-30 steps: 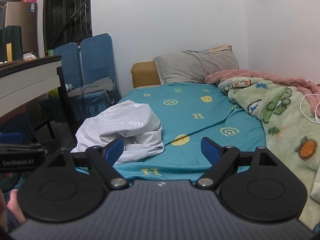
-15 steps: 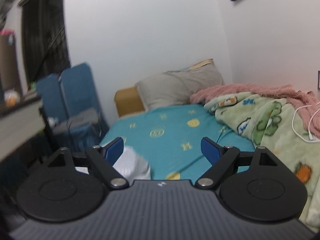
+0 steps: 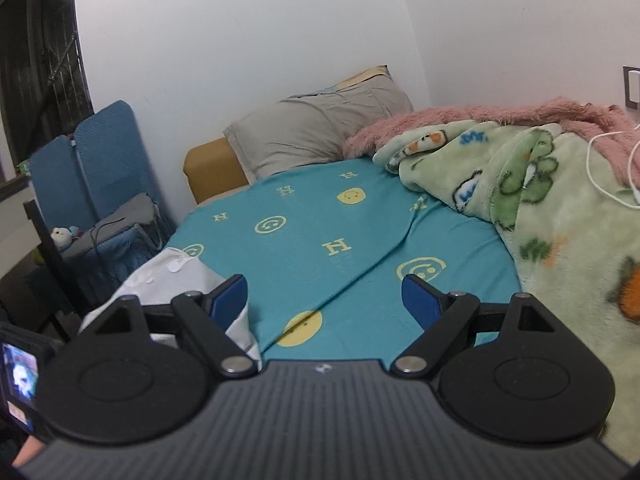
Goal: Fold clothes
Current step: 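Grasp the white T-shirt with the left gripper and lift it up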
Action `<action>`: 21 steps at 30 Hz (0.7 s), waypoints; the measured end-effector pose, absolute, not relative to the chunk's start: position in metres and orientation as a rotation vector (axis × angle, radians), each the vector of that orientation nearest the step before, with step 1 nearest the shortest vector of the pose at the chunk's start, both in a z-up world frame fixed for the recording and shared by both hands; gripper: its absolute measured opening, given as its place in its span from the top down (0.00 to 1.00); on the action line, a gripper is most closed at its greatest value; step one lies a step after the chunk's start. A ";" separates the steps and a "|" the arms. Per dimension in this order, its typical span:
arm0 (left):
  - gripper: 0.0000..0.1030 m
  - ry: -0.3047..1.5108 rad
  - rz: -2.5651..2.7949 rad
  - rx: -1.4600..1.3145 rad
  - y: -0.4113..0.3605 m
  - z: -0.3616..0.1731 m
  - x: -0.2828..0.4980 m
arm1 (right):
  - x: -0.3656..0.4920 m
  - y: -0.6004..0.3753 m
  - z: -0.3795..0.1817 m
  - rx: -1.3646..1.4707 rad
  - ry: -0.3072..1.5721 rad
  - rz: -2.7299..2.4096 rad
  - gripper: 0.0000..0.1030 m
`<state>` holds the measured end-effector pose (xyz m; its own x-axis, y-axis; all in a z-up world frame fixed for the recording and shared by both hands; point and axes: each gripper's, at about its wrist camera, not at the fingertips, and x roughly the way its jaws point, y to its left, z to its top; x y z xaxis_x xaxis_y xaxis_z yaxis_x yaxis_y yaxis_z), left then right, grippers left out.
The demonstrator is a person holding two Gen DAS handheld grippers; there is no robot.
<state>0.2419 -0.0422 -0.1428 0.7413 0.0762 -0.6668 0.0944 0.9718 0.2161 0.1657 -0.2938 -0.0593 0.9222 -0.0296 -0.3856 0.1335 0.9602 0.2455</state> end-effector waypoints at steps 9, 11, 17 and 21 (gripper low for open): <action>0.91 0.453 -0.077 0.142 -0.030 -0.056 0.190 | 0.175 -0.284 -0.079 0.224 0.397 -0.082 0.17; 0.92 0.410 -0.120 0.076 -0.019 -0.034 0.167 | 0.171 -0.283 -0.074 0.210 0.363 -0.081 0.17; 0.93 0.229 -0.246 -0.035 0.009 0.023 0.102 | 0.149 -0.270 -0.056 0.158 0.251 -0.066 0.17; 0.93 0.141 -0.325 -0.146 0.027 0.048 0.072 | 0.127 -0.255 -0.047 0.116 0.218 -0.043 0.17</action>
<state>0.0720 0.0275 0.0483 0.9382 -0.3270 -0.1137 0.3067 0.9374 -0.1652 0.1274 -0.2552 -0.0471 0.9753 -0.0300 -0.2187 0.0552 0.9924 0.1101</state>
